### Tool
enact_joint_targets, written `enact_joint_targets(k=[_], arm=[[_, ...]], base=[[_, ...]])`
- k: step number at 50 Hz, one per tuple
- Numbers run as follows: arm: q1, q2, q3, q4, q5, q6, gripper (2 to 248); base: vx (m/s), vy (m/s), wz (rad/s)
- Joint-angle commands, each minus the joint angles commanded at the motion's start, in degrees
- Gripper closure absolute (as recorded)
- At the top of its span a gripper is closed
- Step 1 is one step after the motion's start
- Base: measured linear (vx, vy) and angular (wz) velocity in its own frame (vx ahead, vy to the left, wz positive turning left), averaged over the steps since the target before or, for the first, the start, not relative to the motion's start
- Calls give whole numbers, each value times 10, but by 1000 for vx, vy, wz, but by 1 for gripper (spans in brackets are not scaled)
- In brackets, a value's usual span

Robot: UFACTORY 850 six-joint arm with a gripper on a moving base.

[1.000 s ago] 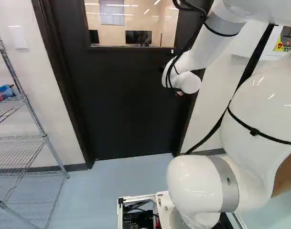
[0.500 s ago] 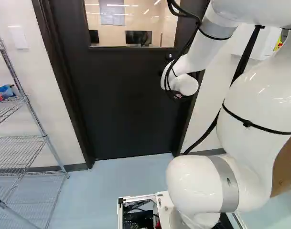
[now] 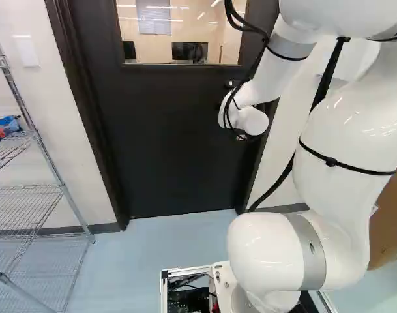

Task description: Open the door and move inside

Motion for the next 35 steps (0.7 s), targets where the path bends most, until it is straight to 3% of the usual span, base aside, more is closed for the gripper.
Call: enact_joint_targets(k=[35], arm=[[0, -31, 0, 7, 0, 0, 3]], base=[[0, 0, 0]])
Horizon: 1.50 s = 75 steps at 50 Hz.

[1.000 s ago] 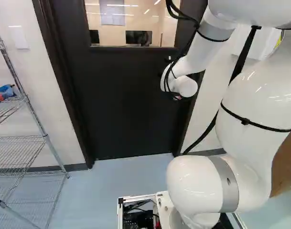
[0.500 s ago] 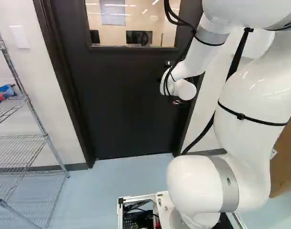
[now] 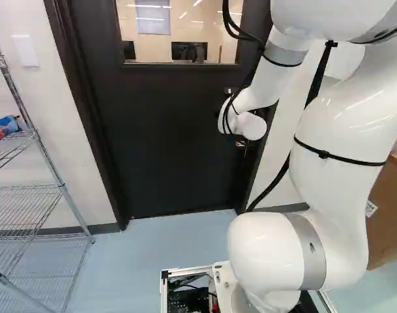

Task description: Open the door and move inside

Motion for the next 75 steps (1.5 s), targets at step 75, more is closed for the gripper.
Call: enact_joint_targets(k=[75], arm=[[53, -176, -210, 200, -45, 0, 3]], base=[[0, 0, 0]])
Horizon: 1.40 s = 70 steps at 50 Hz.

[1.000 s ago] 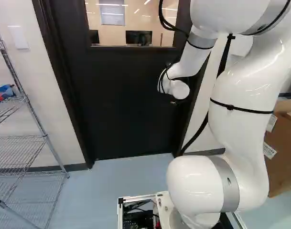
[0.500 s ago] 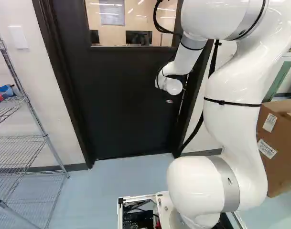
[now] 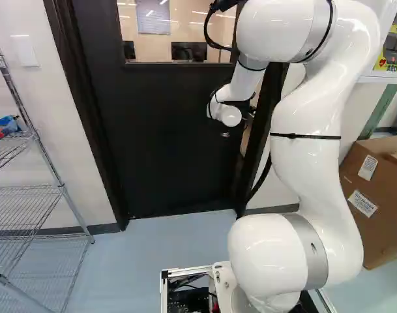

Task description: Open the door and move inside

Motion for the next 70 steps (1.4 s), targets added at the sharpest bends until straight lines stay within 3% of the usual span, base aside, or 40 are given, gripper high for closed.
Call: enact_joint_targets(k=[58, 70], arm=[[34, -147, -195, 0, 0, 0, 3], [36, -156, -209, 0, 0, 0, 3]], base=[[0, 0, 0], [0, 0, 0]])
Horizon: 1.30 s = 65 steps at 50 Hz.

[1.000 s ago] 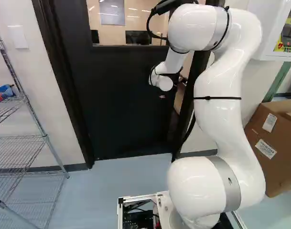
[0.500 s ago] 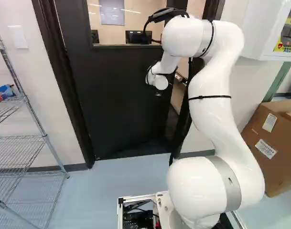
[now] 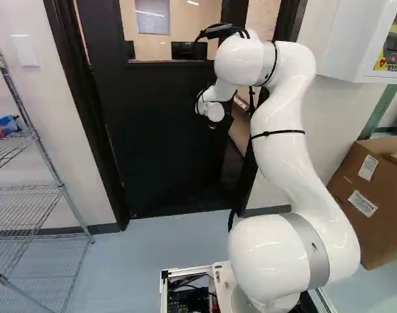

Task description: Open the door and move inside

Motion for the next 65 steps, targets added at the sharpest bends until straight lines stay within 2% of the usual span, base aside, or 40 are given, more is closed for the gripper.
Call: enact_joint_targets(k=[19, 26, 48, 65], arm=[[5, 42, 58, -1, 0, 0, 3], [10, 60, 82, -14, 0, 0, 3], [37, 105, 142, -131, -17, 0, 3], [61, 102, 138, -228, -33, 0, 3]], base=[[0, 0, 0], [0, 0, 0], [0, 0, 0], [0, 0, 0]])
